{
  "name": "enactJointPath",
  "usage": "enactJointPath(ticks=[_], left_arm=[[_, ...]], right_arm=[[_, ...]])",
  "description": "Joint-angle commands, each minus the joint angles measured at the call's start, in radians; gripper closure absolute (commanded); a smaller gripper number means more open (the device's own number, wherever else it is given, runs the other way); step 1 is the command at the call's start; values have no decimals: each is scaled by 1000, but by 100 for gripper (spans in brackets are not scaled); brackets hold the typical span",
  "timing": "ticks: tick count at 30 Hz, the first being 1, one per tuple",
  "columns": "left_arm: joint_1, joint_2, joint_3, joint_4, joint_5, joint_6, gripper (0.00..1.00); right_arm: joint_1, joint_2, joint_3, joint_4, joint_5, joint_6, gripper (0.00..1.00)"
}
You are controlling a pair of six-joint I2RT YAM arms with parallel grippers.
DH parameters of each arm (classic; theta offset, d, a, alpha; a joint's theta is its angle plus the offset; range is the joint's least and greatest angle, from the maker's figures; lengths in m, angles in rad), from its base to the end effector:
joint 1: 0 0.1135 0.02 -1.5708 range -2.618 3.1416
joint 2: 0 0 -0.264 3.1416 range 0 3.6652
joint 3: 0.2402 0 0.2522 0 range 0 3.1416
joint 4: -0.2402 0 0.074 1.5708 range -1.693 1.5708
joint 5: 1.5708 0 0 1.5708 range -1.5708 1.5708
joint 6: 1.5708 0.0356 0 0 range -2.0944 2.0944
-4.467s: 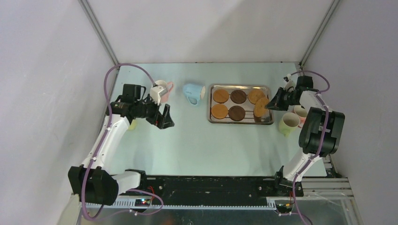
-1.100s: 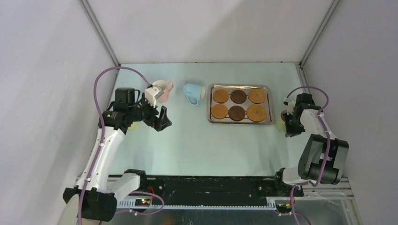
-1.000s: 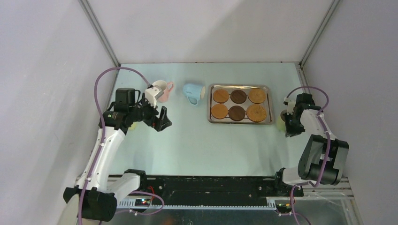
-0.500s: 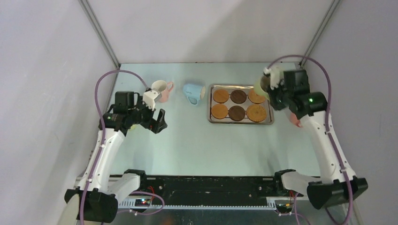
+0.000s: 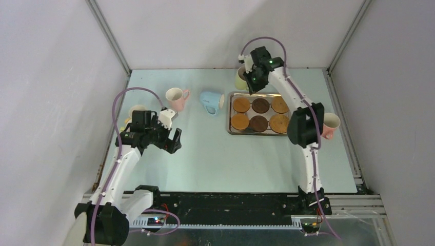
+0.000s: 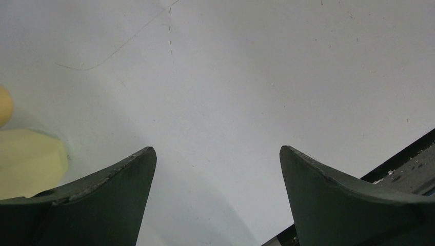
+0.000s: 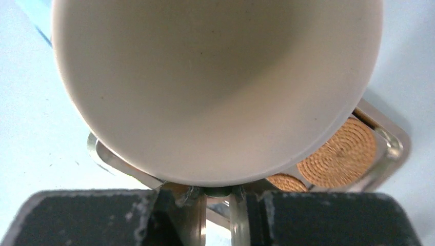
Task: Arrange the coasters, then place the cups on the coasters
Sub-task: Place the cup on the coaster.
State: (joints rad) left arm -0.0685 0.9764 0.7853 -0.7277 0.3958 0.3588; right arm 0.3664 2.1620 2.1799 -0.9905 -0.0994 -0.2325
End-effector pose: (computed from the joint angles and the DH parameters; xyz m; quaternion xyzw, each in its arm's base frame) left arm 0.1875 -0.0266 0.2597 0.2585 0.8944 -0.1389 0.3376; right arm 0.4400 0.1726 0.3066 -0.2955 0.9076 0.0671 0.2905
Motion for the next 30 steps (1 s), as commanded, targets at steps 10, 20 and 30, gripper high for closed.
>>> enactJointPath(ticks=[10, 20, 30], left_arm=[[11, -34, 12, 33, 47, 46, 2], [11, -52, 9, 38, 53, 46, 2], [13, -63, 3, 39, 54, 48, 2]], right_arm=[[80, 86, 147, 54, 58, 2, 100], [35, 31, -3, 138, 10, 83, 100], [-23, 66, -33, 112, -81, 85, 100]])
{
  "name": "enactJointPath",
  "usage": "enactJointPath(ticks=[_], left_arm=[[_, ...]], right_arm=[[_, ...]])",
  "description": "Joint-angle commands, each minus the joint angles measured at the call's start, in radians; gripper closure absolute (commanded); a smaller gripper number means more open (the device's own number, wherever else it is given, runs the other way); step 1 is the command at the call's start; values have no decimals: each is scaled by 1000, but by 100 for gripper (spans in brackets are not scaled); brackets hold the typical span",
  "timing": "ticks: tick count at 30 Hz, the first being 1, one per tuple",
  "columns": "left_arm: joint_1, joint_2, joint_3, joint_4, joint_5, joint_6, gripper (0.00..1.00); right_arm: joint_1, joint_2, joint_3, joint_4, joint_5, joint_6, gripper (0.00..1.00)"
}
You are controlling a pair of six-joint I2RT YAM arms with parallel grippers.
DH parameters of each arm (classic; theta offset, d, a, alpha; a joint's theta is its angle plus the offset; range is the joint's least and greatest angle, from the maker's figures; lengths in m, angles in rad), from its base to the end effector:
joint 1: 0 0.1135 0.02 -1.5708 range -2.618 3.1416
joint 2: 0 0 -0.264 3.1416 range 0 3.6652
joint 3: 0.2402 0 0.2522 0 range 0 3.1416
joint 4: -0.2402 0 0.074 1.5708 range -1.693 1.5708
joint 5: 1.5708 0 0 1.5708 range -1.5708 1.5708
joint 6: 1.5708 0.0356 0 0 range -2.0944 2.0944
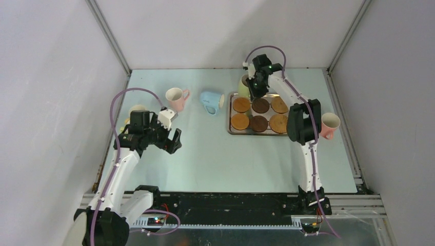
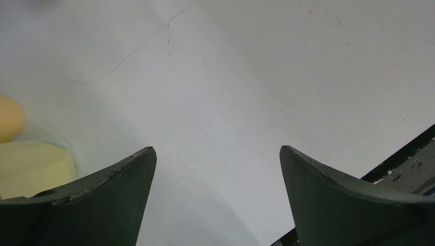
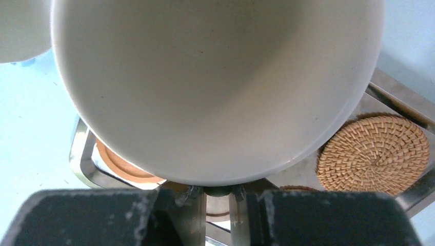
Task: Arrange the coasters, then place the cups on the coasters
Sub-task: Place the cup on the coaster.
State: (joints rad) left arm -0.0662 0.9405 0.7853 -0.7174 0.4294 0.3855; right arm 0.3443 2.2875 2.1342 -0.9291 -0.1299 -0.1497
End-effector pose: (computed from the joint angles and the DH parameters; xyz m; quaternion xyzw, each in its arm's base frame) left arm 0.1827 -0.0270 0.2667 0.2766 0.8785 -0.1445 0.3618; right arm 0.4653 0.1717 0.2379 -0.2520 0.9351 0.0861 0.2340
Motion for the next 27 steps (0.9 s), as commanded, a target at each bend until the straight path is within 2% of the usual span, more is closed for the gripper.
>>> enactJointPath(ticks=[1, 18, 27], left_arm=[[11, -31, 1, 32, 20, 20, 2], [11, -22, -9, 36, 34, 33, 2], [13, -25, -9, 32, 42, 39, 2]], right_arm=[[4, -61, 12, 42, -55, -9, 100], [114, -26, 31, -47, 128, -132, 100], [120, -2, 43, -81, 195, -151, 100]])
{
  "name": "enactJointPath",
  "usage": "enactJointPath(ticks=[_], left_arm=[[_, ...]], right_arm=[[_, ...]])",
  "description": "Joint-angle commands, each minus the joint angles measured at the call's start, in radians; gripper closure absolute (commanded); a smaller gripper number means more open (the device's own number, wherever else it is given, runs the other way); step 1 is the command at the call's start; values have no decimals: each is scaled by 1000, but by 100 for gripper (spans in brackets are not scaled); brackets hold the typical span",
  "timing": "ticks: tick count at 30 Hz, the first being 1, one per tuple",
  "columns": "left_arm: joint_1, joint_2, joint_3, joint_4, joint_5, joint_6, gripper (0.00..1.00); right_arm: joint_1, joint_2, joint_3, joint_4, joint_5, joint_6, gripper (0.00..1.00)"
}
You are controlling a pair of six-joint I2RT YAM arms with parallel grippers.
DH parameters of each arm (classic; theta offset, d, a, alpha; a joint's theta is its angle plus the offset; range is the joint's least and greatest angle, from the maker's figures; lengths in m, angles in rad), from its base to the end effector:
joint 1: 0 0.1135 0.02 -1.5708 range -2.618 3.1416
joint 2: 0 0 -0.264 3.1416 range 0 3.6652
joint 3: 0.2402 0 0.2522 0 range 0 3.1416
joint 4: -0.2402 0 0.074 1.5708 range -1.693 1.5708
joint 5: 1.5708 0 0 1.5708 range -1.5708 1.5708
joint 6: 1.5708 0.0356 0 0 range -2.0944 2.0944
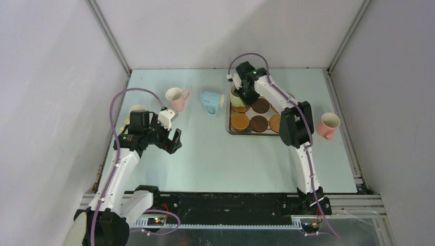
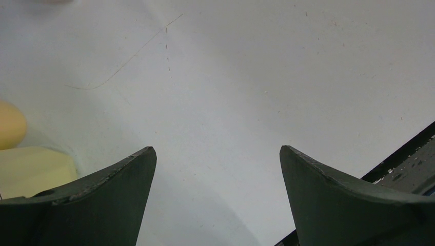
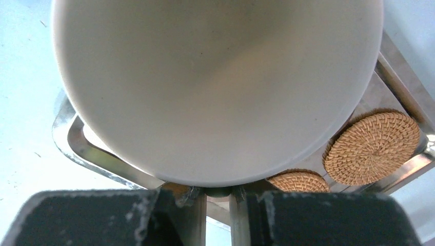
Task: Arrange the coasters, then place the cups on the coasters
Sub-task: Place the cup on the coaster.
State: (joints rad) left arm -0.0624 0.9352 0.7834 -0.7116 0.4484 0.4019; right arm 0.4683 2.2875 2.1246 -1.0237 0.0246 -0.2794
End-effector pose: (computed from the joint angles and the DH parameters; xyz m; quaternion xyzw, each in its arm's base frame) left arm 0.1821 -0.0268 0.2676 0.2854 0.8724 -0.1485 0.3681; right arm 0.4340 0.2186 0.2304 -0.3563 0.9146 0.0060 0.1912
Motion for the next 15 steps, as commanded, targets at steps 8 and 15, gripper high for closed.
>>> enactJointPath(ticks=[8, 15], left_arm=[[11, -23, -8, 26, 25, 22, 2], [13, -23, -8, 25, 28, 24, 2]], right_arm=[[-18, 23, 64, -6, 31, -28, 100], [-33, 35, 79, -23, 14, -28, 94]])
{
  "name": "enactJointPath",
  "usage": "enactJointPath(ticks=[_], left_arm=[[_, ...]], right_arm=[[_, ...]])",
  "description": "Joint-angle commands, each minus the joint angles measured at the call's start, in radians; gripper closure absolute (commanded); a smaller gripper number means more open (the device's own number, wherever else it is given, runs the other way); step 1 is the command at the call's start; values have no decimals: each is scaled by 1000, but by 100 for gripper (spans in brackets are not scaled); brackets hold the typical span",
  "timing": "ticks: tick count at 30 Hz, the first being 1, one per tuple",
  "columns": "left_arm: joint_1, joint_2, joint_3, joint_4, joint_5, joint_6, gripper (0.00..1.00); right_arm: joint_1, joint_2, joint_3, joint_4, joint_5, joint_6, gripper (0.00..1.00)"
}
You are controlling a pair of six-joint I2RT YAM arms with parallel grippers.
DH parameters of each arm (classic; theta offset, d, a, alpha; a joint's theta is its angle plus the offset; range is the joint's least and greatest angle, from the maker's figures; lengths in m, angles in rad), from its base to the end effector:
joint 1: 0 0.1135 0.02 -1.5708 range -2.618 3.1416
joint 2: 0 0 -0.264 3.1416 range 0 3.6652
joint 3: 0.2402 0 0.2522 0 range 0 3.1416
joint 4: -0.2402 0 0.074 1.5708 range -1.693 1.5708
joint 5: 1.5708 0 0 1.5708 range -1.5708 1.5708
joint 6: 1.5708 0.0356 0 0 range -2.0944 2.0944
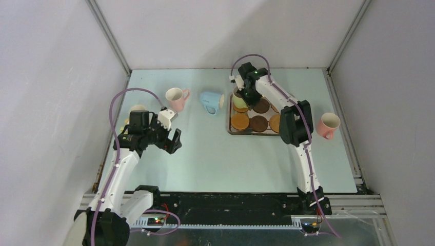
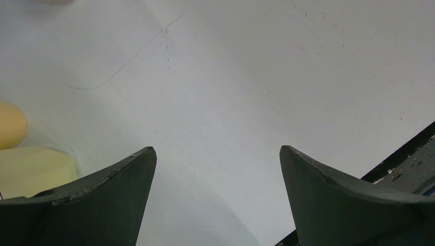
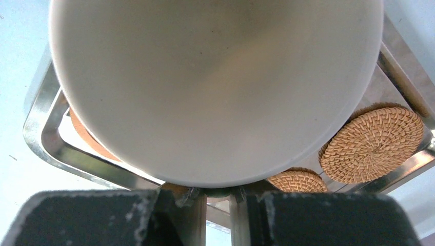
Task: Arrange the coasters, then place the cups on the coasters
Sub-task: Place the cup on the coaster.
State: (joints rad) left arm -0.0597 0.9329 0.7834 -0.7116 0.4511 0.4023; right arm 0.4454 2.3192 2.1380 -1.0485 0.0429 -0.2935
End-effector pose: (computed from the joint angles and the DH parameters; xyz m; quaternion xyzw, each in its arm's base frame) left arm 0.1818 -0.0264 0.2680 0.2849 0.8719 -0.1489 0.3694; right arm 0.4411 0.2089 0.2186 -0.3524 0.9201 -0.0082 0.1708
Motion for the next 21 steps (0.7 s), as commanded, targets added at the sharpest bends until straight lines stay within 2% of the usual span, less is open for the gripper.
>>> enactJointPath(ticks=[1, 8, 10, 12, 13, 14, 15, 16, 18, 21], left_arm=[[11, -22, -8, 24, 26, 24, 2], [9, -28, -8, 22, 31, 26, 2], [10, -29, -8, 20, 32, 27, 2], [11, -32, -9, 20, 32, 27, 2], [11, -32, -8, 21, 33, 27, 2], [11, -34, -7, 20, 33, 27, 2], [11, -34, -7, 19, 34, 26, 2], [11, -34, -6, 18, 35, 26, 2], [13, -35, -7, 18, 39, 27, 2], [12, -34, -7, 16, 48, 28, 2]], right_arm=[[-11, 4, 67, 1, -4, -14, 91], [-11, -1, 68, -3, -4, -17, 87], [-12, 1, 70, -7, -3, -20, 79], [-13, -1, 74, -16, -4, -26, 50], [-13, -5, 78, -20, -4, -28, 42], [-13, -8, 80, -28, -1, -34, 29], [-14, -21, 85, -34, 0, -39, 23], [-15, -29, 89, -51, 5, -42, 12], [-21, -63, 106, -92, 12, -47, 2], [-46, -189, 97, -166, 35, -41, 1]])
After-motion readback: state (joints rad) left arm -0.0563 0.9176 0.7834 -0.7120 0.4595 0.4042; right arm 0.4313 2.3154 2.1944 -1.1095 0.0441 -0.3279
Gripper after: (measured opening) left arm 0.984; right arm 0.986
